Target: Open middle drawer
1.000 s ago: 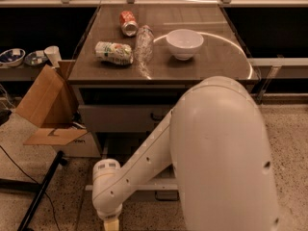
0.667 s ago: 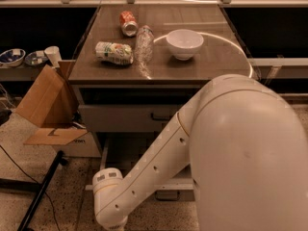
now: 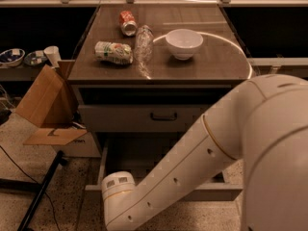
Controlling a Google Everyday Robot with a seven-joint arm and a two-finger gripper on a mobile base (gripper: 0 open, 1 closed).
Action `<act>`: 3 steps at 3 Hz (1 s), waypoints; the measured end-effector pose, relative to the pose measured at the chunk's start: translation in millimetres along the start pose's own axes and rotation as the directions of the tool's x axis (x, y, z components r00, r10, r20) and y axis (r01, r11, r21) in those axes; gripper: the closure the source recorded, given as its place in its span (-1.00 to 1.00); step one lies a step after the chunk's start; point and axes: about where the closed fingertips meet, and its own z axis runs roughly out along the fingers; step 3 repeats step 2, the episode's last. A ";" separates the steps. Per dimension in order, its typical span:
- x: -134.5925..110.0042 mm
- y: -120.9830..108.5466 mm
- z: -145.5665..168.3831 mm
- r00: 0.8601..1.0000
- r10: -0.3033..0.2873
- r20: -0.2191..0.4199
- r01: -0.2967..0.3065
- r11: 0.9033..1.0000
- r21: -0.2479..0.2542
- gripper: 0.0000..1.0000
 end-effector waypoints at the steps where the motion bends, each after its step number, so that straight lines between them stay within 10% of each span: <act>1: 16.2 -19.0 -13.0 0.998 0.065 -0.004 -0.065 0.997 0.048 -1.00; 3: 16.2 -19.0 -13.0 0.998 0.065 -0.004 -0.065 0.997 0.048 -1.00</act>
Offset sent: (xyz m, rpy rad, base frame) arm 0.0136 -0.0156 0.0120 -0.0015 -0.0368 -0.0589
